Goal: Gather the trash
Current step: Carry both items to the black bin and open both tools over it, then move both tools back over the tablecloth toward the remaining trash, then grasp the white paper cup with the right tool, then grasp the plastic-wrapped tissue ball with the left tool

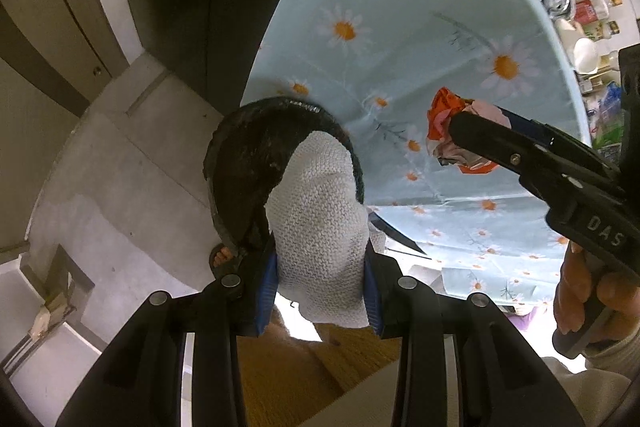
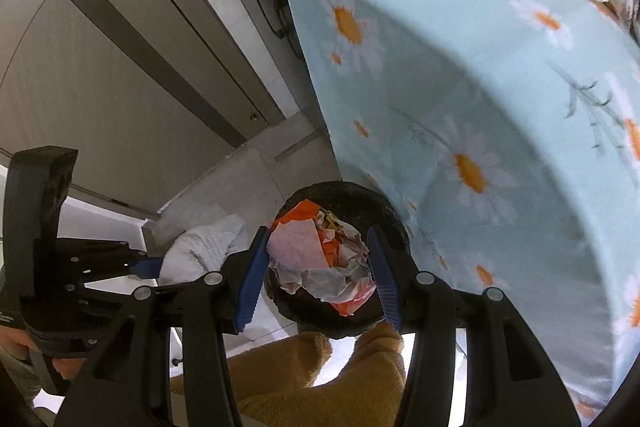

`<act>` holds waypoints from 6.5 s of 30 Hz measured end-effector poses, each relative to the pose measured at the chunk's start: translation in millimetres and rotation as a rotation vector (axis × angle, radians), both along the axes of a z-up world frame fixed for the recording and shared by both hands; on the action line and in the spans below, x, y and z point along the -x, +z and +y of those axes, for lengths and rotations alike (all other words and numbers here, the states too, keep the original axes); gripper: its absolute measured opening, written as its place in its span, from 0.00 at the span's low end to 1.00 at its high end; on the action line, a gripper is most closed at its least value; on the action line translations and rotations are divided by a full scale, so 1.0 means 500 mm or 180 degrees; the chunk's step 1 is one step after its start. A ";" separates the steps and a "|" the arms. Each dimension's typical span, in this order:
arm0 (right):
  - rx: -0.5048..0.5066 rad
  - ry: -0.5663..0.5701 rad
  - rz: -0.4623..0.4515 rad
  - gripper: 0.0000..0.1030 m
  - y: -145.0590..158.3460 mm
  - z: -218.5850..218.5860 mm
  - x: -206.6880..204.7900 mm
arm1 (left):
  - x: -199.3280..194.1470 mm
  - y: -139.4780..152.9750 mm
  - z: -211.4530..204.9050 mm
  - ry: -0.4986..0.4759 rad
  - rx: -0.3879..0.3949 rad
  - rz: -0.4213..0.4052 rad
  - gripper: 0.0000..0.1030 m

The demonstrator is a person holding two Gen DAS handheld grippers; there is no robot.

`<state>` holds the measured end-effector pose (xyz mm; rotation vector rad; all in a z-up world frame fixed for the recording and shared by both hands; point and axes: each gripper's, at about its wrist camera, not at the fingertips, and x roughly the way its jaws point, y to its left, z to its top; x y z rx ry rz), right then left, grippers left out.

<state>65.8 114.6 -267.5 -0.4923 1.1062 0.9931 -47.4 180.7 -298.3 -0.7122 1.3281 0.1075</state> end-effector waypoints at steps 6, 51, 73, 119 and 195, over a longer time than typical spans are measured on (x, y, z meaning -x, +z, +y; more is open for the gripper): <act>0.0101 -0.0044 0.0091 0.49 -0.046 0.008 -0.009 | -0.004 -0.047 0.008 0.0073 0.0085 0.0109 0.33; -0.1098 -0.0852 -0.0579 0.70 0.298 -0.294 -0.161 | -0.145 0.227 0.031 -0.0074 -0.0507 -0.0567 0.63; -0.1147 -0.1759 -0.0284 0.96 0.236 -0.449 -0.437 | -0.431 0.385 -0.135 -0.0814 -0.0946 -0.0818 0.73; -0.1039 -0.2313 -0.0043 0.96 0.228 -0.520 -0.461 | -0.552 0.338 -0.202 -0.1157 -0.0866 -0.0672 0.81; -0.1052 -0.2277 -0.0301 0.70 0.294 -0.494 -0.355 | -0.718 0.305 -0.173 -0.1902 -0.1415 -0.0857 0.46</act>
